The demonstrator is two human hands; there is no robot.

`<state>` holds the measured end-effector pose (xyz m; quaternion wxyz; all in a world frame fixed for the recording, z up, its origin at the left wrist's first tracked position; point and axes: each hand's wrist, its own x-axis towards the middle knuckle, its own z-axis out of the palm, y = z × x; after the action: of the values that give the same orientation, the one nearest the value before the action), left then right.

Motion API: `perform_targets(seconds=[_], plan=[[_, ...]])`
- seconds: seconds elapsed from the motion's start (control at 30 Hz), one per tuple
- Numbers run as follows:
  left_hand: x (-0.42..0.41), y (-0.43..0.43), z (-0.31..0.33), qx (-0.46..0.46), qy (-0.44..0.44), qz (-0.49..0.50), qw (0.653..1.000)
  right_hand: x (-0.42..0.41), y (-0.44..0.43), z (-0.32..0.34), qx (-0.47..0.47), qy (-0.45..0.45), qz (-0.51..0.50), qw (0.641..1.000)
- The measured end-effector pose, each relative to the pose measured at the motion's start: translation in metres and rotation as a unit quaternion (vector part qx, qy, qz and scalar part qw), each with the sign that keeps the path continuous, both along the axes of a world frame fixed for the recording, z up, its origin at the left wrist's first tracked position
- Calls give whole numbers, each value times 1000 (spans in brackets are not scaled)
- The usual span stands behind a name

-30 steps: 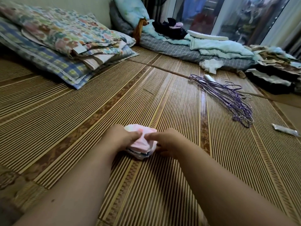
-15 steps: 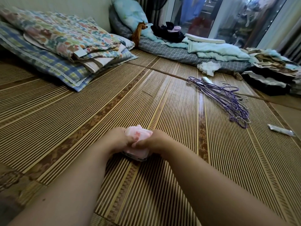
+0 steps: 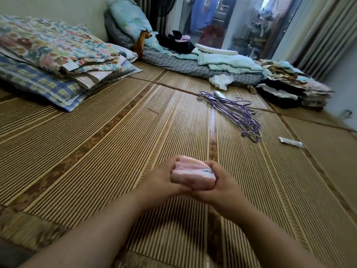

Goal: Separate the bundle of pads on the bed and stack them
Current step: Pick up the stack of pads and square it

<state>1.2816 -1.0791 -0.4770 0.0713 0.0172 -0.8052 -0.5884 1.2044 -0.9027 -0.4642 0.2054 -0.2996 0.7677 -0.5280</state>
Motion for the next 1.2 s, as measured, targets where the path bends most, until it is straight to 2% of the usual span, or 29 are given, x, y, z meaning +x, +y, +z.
perform_targets(seconds=[0.13,0.23,0.33,0.53,0.6,0.67,0.77,0.83,0.97,1.13,1.2], plan=[[-1,58,-19,-77,3,-13,997,21,70,-5,27,23,-44,998],[3,80,-34,-88,-28,-64,994,35,100,-22,65,24,-70,995],[5,91,-42,-84,-47,-105,990,42,114,-38,72,-7,-94,993],[2,96,-36,-150,-42,-100,983,43,115,-36,90,-38,-88,991],[1,96,-32,-129,-55,-115,983,43,116,-30,76,-39,-89,992],[4,97,-24,-62,-72,-120,988,46,118,-22,58,-49,-102,992],[14,109,0,15,-72,-72,995,57,121,-2,26,-70,-157,985],[25,123,22,33,-59,-18,998,67,120,17,7,-44,-198,979],[56,147,63,20,-37,76,996,96,123,54,-26,-19,-242,970],[91,159,71,-55,-39,101,993,121,131,62,-4,-28,-201,979],[94,156,63,-52,-53,106,992,117,127,57,16,-44,-187,981]])
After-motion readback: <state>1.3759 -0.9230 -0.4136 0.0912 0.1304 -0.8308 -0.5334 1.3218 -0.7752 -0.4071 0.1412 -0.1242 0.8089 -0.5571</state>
